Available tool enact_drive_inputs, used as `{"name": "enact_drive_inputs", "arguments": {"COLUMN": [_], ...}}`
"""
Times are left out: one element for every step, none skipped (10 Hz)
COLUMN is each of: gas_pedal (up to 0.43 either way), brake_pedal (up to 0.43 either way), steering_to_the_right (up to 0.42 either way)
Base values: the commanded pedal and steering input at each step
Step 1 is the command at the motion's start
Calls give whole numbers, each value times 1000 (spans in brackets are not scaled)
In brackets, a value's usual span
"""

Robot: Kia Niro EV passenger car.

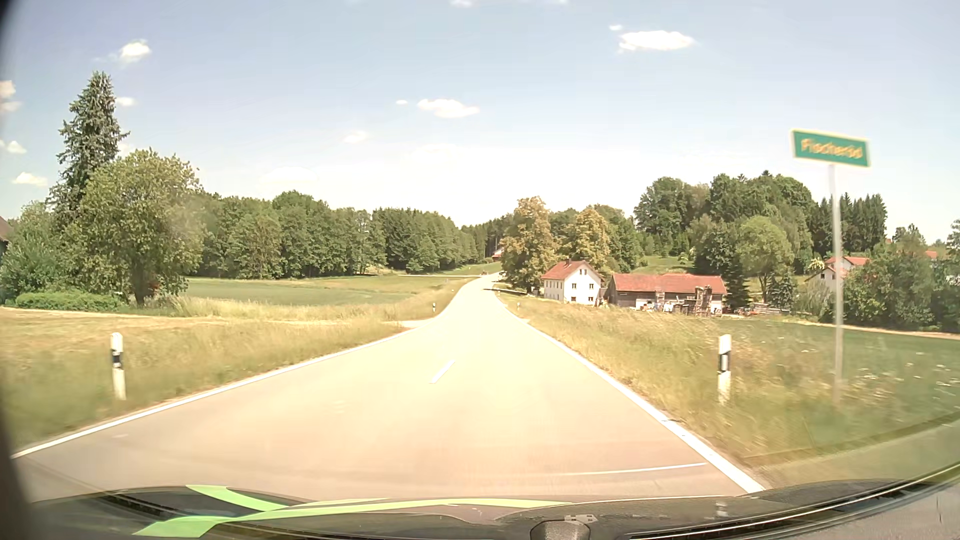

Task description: Follow the waypoints while adhering to traffic rules and regulations

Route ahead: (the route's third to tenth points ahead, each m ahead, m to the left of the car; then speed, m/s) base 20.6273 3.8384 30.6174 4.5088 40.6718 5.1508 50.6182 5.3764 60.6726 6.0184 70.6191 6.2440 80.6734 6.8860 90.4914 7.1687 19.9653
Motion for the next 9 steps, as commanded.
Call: {"name": "enact_drive_inputs", "arguments": {"gas_pedal": [150, 150, 157, 169, 177, 177, 189, 189, 189], "brake_pedal": [0, 0, 0, 0, 0, 0, 0, 0, 0], "steering_to_the_right": [-13, -11, -10, -9, -8, -8, -7, -7, -7]}}
